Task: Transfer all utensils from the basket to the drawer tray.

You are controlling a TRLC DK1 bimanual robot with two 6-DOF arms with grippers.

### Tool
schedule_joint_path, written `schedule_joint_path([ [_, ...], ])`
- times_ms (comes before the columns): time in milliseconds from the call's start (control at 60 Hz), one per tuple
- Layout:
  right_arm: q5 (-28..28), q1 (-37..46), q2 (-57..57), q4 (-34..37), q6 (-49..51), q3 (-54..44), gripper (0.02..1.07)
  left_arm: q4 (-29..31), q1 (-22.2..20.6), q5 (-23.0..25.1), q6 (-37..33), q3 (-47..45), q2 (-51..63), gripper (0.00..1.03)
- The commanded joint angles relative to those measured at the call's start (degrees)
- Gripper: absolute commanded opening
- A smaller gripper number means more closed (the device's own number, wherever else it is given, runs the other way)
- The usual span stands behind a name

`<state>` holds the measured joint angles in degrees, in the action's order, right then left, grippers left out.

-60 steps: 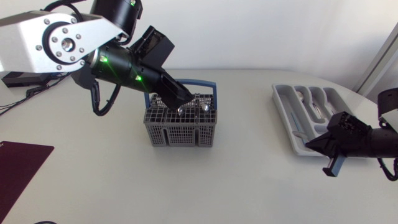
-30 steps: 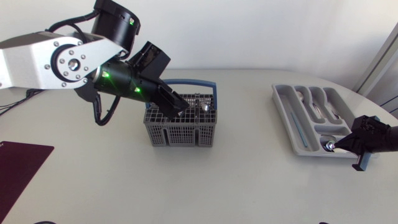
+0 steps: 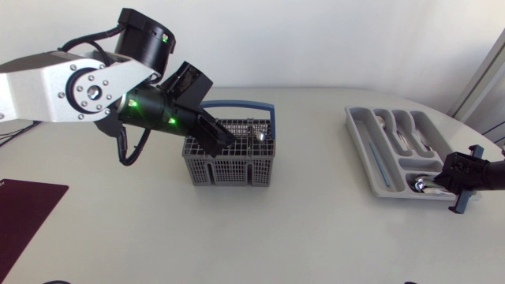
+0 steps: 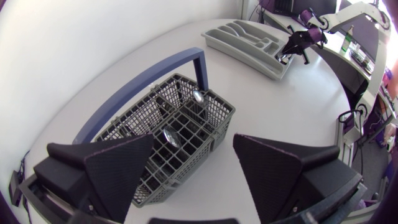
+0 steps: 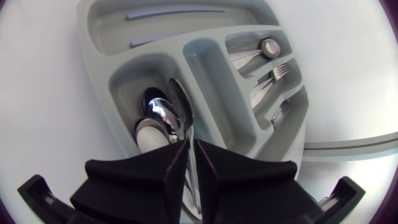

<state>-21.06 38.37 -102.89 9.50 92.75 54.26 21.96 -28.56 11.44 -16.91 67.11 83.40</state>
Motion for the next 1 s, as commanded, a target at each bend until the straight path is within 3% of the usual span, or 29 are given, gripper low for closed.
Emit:
schedule_joint_path([
  [0,0.58,0.39,-1.52,-1.24,2.17,0.23,0.23,-0.25,0.34,-0.37,1.00,-1.72,-1.48,0.89],
  [83,0.49,0.48,-1.08,-1.32,2.00,0.23,0.25,-0.16,0.26,-0.37,1.17,-1.98,-1.74,0.89],
  [233,-0.30,1.62,3.49,-2.64,1.03,-1.70,0.49,-0.25,0.34,-0.37,1.53,-2.42,-1.83,0.89],
  [467,-4.08,2.85,14.12,-0.97,-4.86,-5.48,0.68,-0.86,0.43,-0.37,2.49,-3.48,-1.83,0.90],
  [700,-6.98,0.04,23.97,4.13,-16.02,-10.31,0.72,-2.36,0.96,-0.19,5.57,-4.18,-1.31,0.89],
  [983,-7.51,-12.27,36.18,13.35,-31.05,-13.92,0.72,0.02,2.10,3.50,9.26,-1.19,2.47,0.89],
])
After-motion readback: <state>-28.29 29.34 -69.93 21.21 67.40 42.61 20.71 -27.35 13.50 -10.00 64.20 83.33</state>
